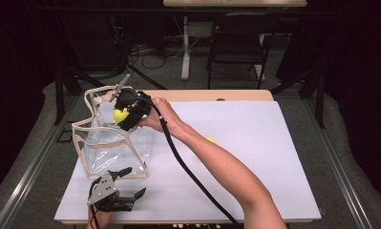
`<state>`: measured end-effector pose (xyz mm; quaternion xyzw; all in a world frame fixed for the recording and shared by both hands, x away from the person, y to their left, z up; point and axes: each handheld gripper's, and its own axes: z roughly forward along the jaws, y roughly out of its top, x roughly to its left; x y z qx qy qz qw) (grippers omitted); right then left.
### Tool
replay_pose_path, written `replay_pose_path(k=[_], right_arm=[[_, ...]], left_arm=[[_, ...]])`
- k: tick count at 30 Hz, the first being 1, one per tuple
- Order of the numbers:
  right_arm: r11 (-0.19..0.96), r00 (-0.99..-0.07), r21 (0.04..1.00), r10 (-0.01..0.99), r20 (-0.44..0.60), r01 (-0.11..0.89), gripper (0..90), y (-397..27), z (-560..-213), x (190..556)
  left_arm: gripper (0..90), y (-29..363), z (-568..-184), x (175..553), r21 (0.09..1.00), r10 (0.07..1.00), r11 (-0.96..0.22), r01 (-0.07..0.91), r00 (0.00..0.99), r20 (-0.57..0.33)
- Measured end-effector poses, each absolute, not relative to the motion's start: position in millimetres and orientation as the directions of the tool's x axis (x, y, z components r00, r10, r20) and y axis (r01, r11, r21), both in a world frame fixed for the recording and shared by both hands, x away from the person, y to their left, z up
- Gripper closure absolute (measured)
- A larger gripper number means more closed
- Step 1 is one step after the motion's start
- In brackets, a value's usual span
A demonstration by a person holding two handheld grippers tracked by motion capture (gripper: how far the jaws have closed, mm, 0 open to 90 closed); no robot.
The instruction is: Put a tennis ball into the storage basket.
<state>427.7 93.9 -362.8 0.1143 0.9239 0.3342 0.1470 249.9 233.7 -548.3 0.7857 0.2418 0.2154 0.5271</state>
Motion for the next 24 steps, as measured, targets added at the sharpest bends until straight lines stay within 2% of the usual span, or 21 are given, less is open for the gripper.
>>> replay_pose_path(k=[20,24], right_arm=[[0.768,-0.932,0.630,0.305,-0.197,0.119,25.7,96.6,-366.9,430.5],[0.764,-0.932,0.634,0.305,-0.197,0.116,22.3,96.1,-366.6,430.9]], left_arm=[[16.0,233.6,-548.3,250.0,0.931,0.605,-0.330,0.154,0.792,0.084],[16.0,233.6,-548.2,250.1,0.931,0.605,-0.331,0.153,0.792,0.084]])
